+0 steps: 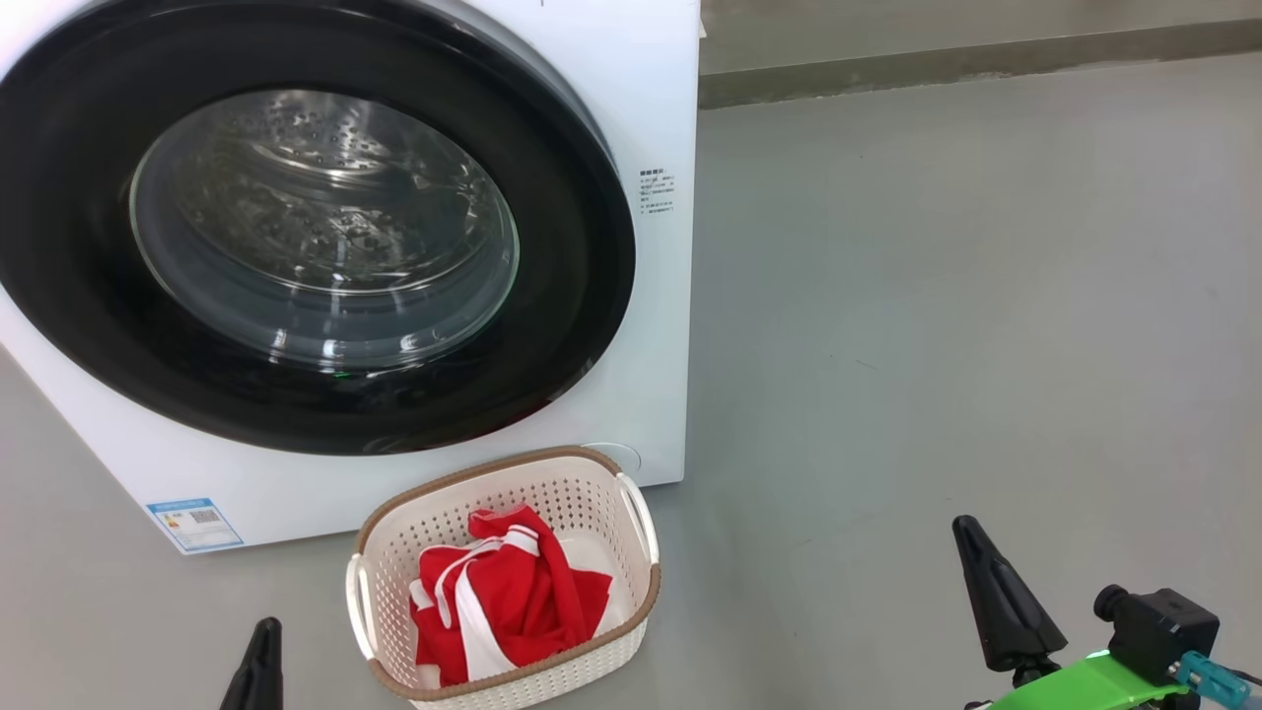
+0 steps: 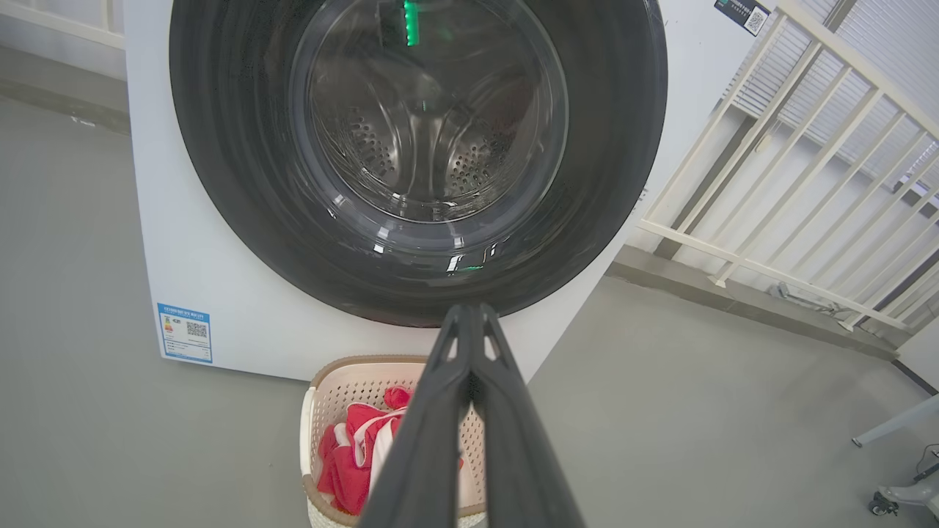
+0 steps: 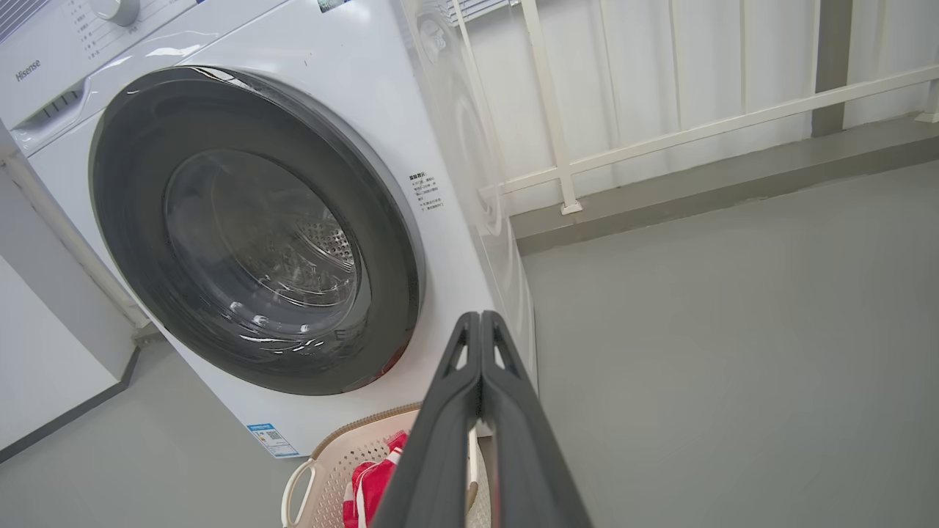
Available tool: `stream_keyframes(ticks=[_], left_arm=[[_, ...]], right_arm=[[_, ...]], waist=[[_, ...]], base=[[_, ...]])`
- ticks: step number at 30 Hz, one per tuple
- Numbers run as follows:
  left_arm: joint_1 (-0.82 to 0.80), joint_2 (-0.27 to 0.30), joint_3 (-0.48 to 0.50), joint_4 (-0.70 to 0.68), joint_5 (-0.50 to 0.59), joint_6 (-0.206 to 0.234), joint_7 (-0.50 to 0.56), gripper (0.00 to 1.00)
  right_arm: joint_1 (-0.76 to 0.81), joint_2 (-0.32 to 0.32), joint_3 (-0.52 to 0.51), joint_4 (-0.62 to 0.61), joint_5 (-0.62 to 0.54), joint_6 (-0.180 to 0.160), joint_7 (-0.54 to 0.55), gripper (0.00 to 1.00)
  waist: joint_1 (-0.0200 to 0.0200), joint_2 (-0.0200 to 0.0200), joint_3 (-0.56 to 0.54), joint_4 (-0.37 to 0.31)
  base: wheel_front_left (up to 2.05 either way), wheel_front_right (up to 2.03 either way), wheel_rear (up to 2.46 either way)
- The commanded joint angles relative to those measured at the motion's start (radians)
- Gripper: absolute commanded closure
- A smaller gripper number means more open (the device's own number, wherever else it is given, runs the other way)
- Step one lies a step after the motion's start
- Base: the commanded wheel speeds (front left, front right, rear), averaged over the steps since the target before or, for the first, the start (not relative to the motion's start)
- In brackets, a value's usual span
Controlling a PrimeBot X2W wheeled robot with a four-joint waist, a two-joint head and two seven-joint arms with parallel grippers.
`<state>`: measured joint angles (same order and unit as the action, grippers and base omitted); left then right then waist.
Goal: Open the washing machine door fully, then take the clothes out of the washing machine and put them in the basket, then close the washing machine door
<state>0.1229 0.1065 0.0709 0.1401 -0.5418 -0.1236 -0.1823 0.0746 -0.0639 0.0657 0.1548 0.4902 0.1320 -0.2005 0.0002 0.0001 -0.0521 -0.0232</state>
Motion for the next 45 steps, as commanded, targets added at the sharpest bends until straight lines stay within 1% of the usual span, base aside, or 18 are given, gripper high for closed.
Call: stream_keyframes(ticks=[1, 45], left_arm=[[-0.043, 0.005, 0.014, -0.017, -0.031, -0.001, 0.007, 1.0], [-0.125, -0.022, 0.027, 0.037, -0.485, -0.004, 0.134, 1.0]], right_arm=[[-0.052, -0.014, -0.011, -0.021, 0.031, 0.0, 0.006, 1.0], [-0.108, -0.013, -0.069, 0.027, 0.521, -0.001, 0.129, 1.0]], waist=[[-0.0001, -0.0001, 0.001, 0.0], [-0.0001, -0.0001, 0.025, 0.01]], base=[[0.0, 0.0, 0.0], [0.0, 0.0, 0.0]])
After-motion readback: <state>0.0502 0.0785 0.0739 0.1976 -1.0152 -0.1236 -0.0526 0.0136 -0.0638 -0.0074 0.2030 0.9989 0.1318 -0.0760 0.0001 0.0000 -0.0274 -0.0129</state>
